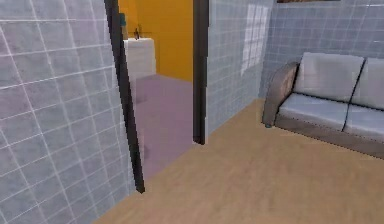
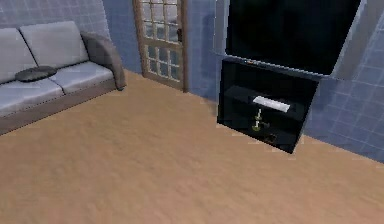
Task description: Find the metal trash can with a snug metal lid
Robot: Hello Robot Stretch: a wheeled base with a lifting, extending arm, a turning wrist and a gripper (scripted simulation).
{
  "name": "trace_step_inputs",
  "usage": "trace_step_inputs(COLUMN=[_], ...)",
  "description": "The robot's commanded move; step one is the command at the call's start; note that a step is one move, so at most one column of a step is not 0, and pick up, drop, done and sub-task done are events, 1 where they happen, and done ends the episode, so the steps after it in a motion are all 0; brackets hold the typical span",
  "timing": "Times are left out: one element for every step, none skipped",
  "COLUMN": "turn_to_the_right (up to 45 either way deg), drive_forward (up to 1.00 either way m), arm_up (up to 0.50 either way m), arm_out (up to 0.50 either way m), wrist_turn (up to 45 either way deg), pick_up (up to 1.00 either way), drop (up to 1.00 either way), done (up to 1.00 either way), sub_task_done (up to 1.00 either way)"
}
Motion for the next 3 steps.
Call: trace_step_inputs(turn_to_the_right=[0.0,-12.0,0.0], drive_forward=[1.0,0.0,0.25], arm_up=[0.0,0.0,0.0], arm_out=[0.0,0.0,0.0], wrist_turn=[0.0,0.0,0.0], pick_up=[0.0,0.0,0.0], drop=[0.0,0.0,0.0], done=[0.0,0.0,0.0], sub_task_done=[0.0,0.0,0.0])
